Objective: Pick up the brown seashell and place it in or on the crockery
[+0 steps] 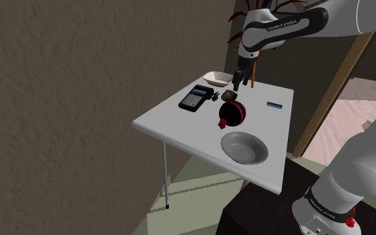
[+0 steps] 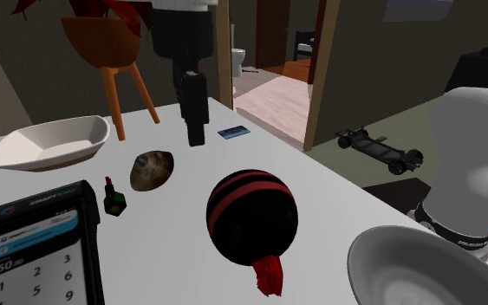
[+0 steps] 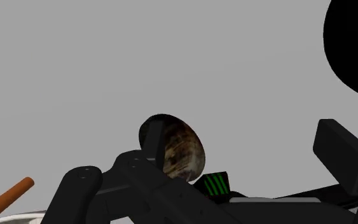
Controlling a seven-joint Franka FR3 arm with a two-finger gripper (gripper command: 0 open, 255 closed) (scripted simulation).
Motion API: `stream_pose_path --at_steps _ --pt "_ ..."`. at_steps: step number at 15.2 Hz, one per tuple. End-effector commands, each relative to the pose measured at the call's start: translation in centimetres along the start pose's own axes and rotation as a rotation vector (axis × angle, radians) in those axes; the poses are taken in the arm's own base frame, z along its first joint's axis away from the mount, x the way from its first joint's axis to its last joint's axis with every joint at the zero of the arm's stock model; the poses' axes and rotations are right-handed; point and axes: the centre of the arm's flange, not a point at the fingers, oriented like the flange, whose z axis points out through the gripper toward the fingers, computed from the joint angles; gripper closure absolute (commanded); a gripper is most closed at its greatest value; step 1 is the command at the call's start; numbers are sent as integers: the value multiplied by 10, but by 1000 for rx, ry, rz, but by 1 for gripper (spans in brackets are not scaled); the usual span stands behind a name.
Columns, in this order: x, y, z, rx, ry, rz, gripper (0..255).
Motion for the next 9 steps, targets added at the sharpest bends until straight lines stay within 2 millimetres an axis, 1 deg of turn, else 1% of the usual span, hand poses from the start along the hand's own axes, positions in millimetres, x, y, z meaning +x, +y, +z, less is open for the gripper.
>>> stream_pose_path --at_steps 1,7,9 --pt "21 15 11 9 6 -11 0" --pt "81 55 36 35 21 -41 0" --pt "81 54 47 35 21 -41 0"
